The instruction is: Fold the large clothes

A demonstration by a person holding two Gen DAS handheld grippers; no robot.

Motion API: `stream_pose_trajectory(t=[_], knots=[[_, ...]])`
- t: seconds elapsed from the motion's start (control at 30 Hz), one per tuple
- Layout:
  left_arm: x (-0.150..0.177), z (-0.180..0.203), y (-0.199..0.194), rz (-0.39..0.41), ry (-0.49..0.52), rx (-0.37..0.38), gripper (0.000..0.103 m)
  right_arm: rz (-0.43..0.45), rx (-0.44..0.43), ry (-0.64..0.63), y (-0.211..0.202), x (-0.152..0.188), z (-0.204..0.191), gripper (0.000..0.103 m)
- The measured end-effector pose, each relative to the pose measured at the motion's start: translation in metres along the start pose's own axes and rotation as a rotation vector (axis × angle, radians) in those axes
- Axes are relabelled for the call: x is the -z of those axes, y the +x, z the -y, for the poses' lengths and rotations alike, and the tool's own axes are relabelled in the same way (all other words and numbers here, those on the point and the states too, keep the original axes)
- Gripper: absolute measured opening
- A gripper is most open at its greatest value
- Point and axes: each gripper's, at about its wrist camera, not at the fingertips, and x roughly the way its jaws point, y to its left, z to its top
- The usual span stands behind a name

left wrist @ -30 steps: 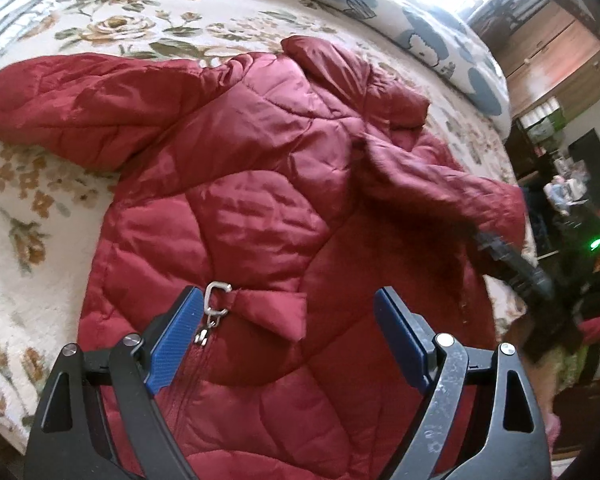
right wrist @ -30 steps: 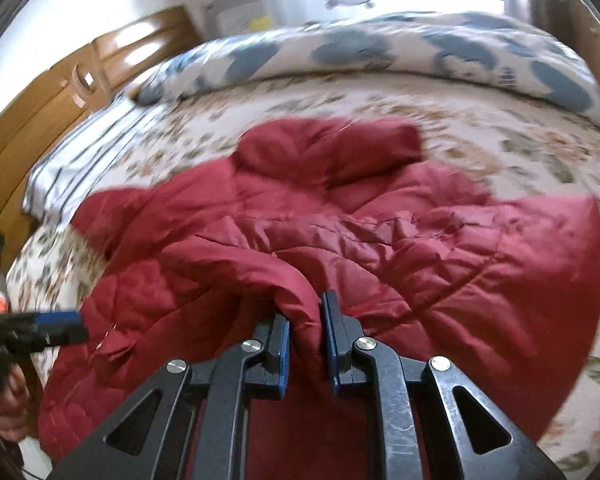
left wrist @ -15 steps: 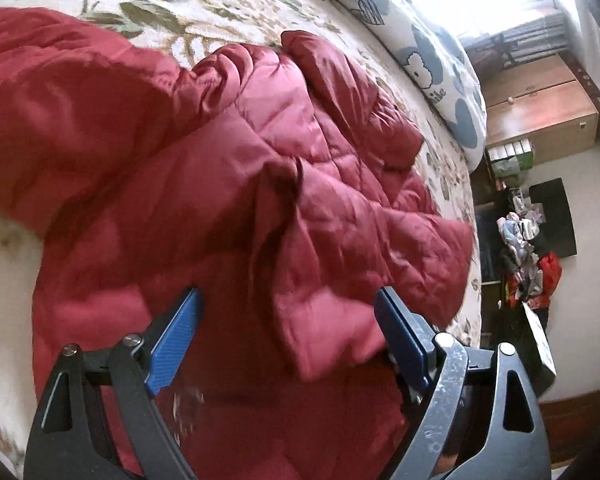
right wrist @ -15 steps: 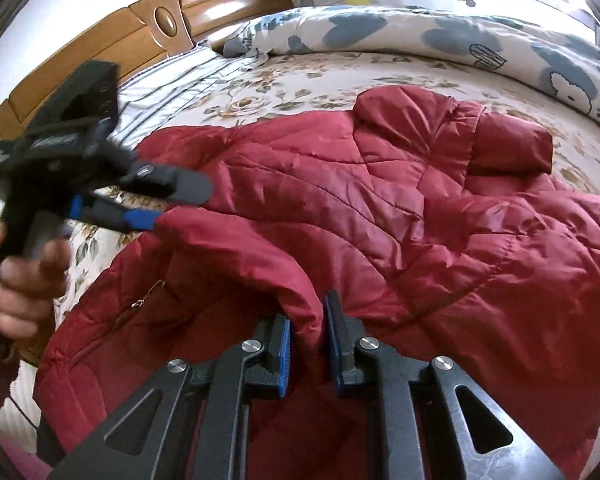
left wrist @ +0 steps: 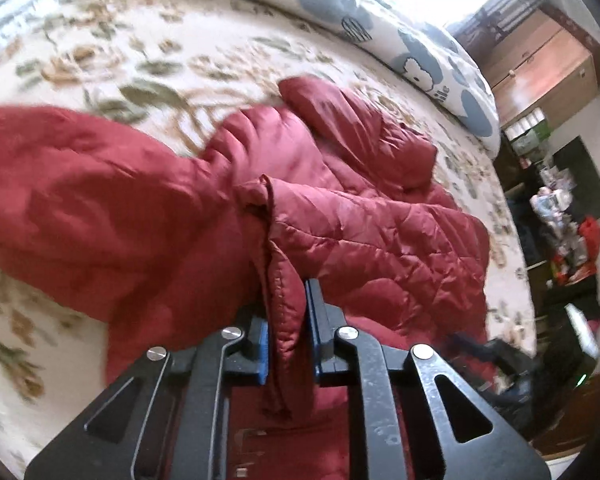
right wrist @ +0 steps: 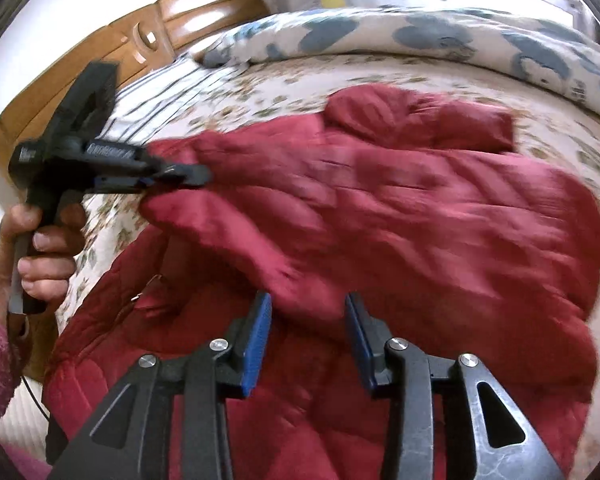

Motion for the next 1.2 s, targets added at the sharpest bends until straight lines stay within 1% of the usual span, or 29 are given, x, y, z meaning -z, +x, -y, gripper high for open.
stream_pose_trajectory(t=[0.1, 0.13, 0.17, 0.2, 0.23, 0.3, 0.33, 0.37, 0.4, 0.43, 0.5, 0.6, 0.63, 0.7, 0.73, 0.8, 0.87, 0.93, 1.0, 1.03, 1.07, 1.17, 1.2], knots=[[0.001, -0.006, 0.001, -0.003, 0.016, -0.004, 0.013, 0.066, 0.095, 0.075, -0.019, -0.006, 0.029, 0.042], [0.002, -0.007, 0.002, -0.005, 0.022, -0.007, 0.013, 0.083, 0.144, 0.107, -0.022, -0.01, 0.042, 0.049], [0.002, -0.006, 0.004, -0.004, 0.03, -0.02, 0.013, 0.088, 0.175, 0.13, -0.023, -0.012, 0.05, 0.055], [0.002, -0.003, 0.003, 0.001, 0.039, -0.032, 0.013, 0.089, 0.201, 0.156, -0.021, -0.016, 0.061, 0.055], [0.002, -0.001, 0.004, 0.007, 0.049, -0.046, 0.013, 0.079, 0.216, 0.182, -0.017, -0.02, 0.072, 0.055], [0.002, 0.004, 0.004, 0.028, 0.07, -0.081, 0.015, 0.029, 0.238, 0.226, -0.004, -0.023, 0.09, 0.055], [0.003, 0.006, 0.002, 0.053, 0.08, -0.116, 0.02, -0.005, 0.248, 0.246, 0.006, -0.023, 0.098, 0.055], [0.003, 0.008, -0.002, 0.076, 0.079, -0.173, 0.023, -0.03, 0.252, 0.266, 0.015, -0.02, 0.105, 0.054], [0.005, 0.009, -0.008, 0.108, 0.078, -0.219, 0.024, -0.043, 0.25, 0.28, 0.022, -0.018, 0.11, 0.054], [0.006, 0.009, -0.012, 0.128, 0.073, -0.233, 0.024, -0.051, 0.251, 0.286, 0.026, -0.015, 0.113, 0.054], [0.009, 0.01, -0.024, 0.157, 0.061, -0.201, 0.024, -0.049, 0.264, 0.283, 0.031, -0.009, 0.113, 0.055], [0.013, 0.024, -0.041, 0.203, 0.082, -0.17, 0.024, -0.04, 0.278, 0.281, 0.032, -0.008, 0.113, 0.055], [0.014, 0.03, -0.044, 0.212, 0.094, -0.142, 0.024, -0.04, 0.282, 0.28, 0.033, -0.008, 0.112, 0.055], [0.013, 0.046, -0.039, 0.199, 0.128, -0.08, 0.024, -0.041, 0.291, 0.276, 0.034, -0.008, 0.109, 0.055], [0.014, 0.056, -0.033, 0.182, 0.146, -0.076, 0.024, -0.042, 0.294, 0.273, 0.035, -0.008, 0.108, 0.055], [0.013, 0.069, -0.011, 0.145, 0.184, -0.101, 0.024, -0.039, 0.298, 0.27, 0.037, -0.008, 0.109, 0.055], [0.014, 0.073, 0.015, 0.105, 0.206, -0.138, 0.024, -0.033, 0.298, 0.271, 0.037, -0.006, 0.111, 0.056], [0.015, 0.065, 0.044, 0.047, 0.197, -0.194, 0.024, -0.029, 0.296, 0.275, 0.035, -0.005, 0.111, 0.056], [0.018, 0.051, 0.063, 0.009, 0.168, -0.189, 0.024, -0.039, 0.308, 0.273, 0.031, -0.008, 0.107, 0.055], [0.019, 0.047, 0.067, 0.009, 0.158, -0.18, 0.023, -0.044, 0.318, 0.264, 0.027, -0.01, 0.101, 0.055], [0.02, 0.044, 0.067, 0.01, 0.154, -0.174, 0.023, -0.038, 0.321, 0.248, 0.021, -0.013, 0.094, 0.058], [0.018, 0.046, 0.066, 0.011, 0.156, -0.178, 0.023, 0.018, 0.275, 0.192, 0.007, -0.021, 0.069, 0.057], [0.017, 0.047, 0.067, 0.01, 0.158, -0.18, 0.023, 0.021, 0.267, 0.175, 0.007, -0.025, 0.062, 0.056]])
